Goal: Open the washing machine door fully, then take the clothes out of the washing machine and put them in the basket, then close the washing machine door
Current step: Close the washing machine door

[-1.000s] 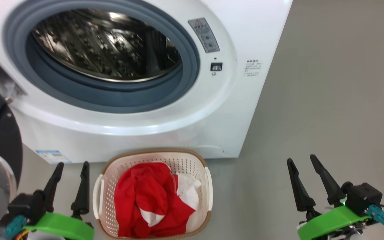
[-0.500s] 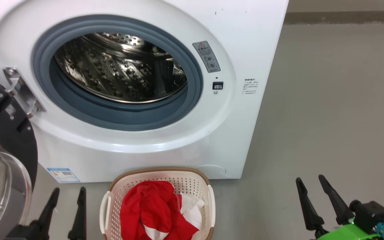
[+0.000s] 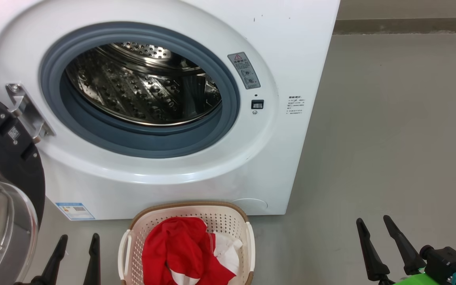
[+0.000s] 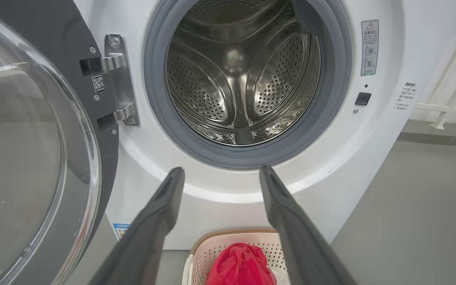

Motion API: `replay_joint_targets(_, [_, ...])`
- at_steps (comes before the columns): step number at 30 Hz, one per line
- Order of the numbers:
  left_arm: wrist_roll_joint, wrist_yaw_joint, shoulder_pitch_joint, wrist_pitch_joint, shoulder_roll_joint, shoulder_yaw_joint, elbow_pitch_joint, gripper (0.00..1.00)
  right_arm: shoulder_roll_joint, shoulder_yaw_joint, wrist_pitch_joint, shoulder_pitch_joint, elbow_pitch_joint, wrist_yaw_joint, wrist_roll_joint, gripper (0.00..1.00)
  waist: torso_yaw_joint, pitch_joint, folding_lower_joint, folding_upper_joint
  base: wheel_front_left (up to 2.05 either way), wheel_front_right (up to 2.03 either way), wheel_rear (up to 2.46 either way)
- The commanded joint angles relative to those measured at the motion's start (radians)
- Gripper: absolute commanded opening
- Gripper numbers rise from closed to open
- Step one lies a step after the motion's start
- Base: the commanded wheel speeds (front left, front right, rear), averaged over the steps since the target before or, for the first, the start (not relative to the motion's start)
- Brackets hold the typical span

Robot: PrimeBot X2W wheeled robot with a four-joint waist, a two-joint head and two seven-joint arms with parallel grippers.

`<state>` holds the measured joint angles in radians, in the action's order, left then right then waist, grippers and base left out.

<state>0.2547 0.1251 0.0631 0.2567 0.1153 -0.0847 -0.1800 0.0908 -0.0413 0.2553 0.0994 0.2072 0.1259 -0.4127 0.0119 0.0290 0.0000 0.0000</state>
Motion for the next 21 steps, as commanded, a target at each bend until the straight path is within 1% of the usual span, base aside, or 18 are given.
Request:
replay_joint_targets(1, [-0.008, 0.006, -0.022, 0.005, 0.015, -0.041, 0.03, 1.0, 0.014, -0.015, 0.006, -0.015, -0.028, 0.005, -0.001, 1.0, -0.001, 0.002, 0.0, 0.0, 0.0, 0.0, 0.0])
replay_joint_targets(15, [-0.013, 0.006, -0.023, 0.005, 0.012, -0.044, 0.044, 1.0, 0.011, -0.01, 0.006, -0.02, -0.033, 0.005, 0.003, 1.0, -0.004, 0.011, 0.0, 0.0, -0.01, 0.01, 0.0])
replay_joint_targets(21, [-0.01, 0.006, -0.023, 0.005, 0.01, -0.044, 0.046, 1.0, 0.01, -0.008, 0.006, -0.021, -0.033, 0.005, 0.005, 1.0, -0.002, 0.014, 0.0, 0.0, -0.58, 0.58, 0.0])
